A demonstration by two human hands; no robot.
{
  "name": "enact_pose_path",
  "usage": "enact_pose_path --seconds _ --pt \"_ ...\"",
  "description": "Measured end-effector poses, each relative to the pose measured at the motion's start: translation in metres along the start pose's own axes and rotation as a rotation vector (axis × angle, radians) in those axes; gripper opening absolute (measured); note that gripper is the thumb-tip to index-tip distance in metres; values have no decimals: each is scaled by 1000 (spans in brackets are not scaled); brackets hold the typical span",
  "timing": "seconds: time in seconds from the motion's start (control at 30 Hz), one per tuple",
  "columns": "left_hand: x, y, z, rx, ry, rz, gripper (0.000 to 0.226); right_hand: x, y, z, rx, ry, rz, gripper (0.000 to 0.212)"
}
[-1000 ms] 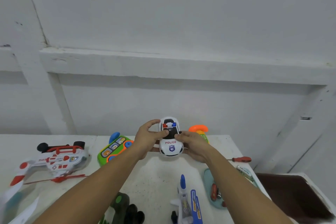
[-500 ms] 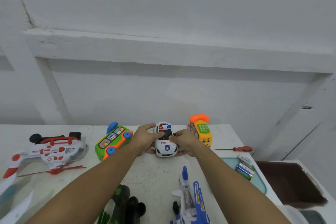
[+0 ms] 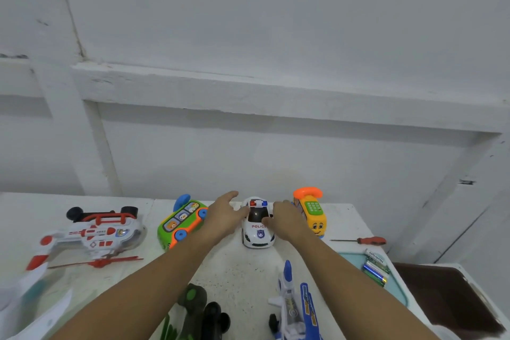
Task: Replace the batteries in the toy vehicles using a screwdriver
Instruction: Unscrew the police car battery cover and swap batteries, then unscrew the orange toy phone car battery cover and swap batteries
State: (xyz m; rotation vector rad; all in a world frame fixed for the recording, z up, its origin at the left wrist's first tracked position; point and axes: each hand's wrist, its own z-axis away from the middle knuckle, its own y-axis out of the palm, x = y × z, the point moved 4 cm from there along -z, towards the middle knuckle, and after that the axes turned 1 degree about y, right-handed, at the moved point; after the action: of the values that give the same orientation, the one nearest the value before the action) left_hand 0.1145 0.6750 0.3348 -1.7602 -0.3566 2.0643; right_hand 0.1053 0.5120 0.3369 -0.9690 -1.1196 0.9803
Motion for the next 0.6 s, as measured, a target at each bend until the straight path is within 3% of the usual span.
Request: enact_pose_path --seconds 0.1,0.2,0.3,0.4,0.6 --pt "-6 -27 23 -176 207 0 37 18 -12 7 -143 -46 236 40" --pt "1 -57 42 -319 268 -84 31 46 -19 9 -214 -176 234 35" --pt "18 -83 45 -361 196 -353 42 75 -13 9 -78 -296 -45 40" --pt "36 -96 46 -261 64 -574 56 98 2 11 86 -277 -322 44" --pt "54 -98 48 -153 3 -516 56 121 38 20 424 20 -865 58"
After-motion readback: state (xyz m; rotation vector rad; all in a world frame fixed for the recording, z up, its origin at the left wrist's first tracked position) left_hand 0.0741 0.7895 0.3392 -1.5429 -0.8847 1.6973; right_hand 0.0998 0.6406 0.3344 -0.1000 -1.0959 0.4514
